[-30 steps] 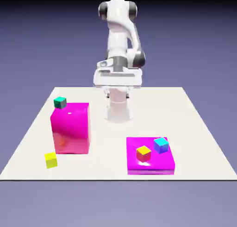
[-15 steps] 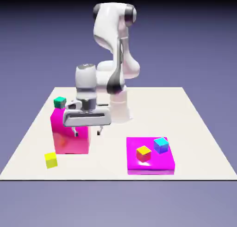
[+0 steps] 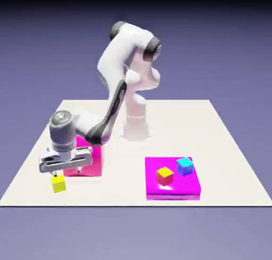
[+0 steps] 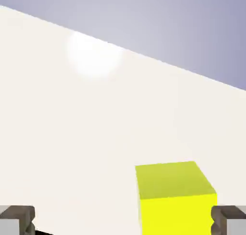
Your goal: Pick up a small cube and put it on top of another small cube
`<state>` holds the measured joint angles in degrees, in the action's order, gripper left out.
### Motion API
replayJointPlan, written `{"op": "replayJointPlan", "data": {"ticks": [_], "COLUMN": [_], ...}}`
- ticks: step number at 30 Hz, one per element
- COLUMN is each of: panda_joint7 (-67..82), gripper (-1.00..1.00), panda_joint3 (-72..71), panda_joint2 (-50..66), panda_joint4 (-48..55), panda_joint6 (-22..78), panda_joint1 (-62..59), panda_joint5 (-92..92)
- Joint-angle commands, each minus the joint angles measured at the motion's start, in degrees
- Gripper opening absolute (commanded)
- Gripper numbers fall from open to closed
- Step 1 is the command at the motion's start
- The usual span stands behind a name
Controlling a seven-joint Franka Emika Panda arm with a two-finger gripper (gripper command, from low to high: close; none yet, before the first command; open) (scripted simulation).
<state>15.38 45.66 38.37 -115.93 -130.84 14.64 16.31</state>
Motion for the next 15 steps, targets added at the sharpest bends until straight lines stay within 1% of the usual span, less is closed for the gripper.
{"op": "replayJointPlan", "data": {"ticks": [1, 2, 4, 7, 8, 9, 12, 15], "panda_joint7": [1.69, 3.38, 3.57, 5.52, 5.52, 5.52, 3.56, 3.96], "gripper": [0.00, 0.00, 0.00, 0.00, -1.00, -1.00, -1.00, -1.00], "panda_joint3": [1.34, 2.66, 2.82, -2.43, -2.44, -2.44, 2.80, -2.55], "panda_joint2": [2.08, 4.15, 4.38, 10.55, 10.56, 10.56, 4.33, -1.90], "panda_joint4": [1.32, 2.63, 2.78, 2.16, 2.16, 2.16, 2.77, -0.67], "panda_joint6": [1.26, 2.52, 2.66, -4.55, -4.56, -4.56, 2.68, 1.93], "panda_joint1": [0.41, 0.81, 0.86, -3.75, -3.75, -3.75, 0.89, 3.92], "panda_joint5": [0.48, 0.95, 1.01, 5.07, 5.07, 5.07, 0.96, -6.35]}}
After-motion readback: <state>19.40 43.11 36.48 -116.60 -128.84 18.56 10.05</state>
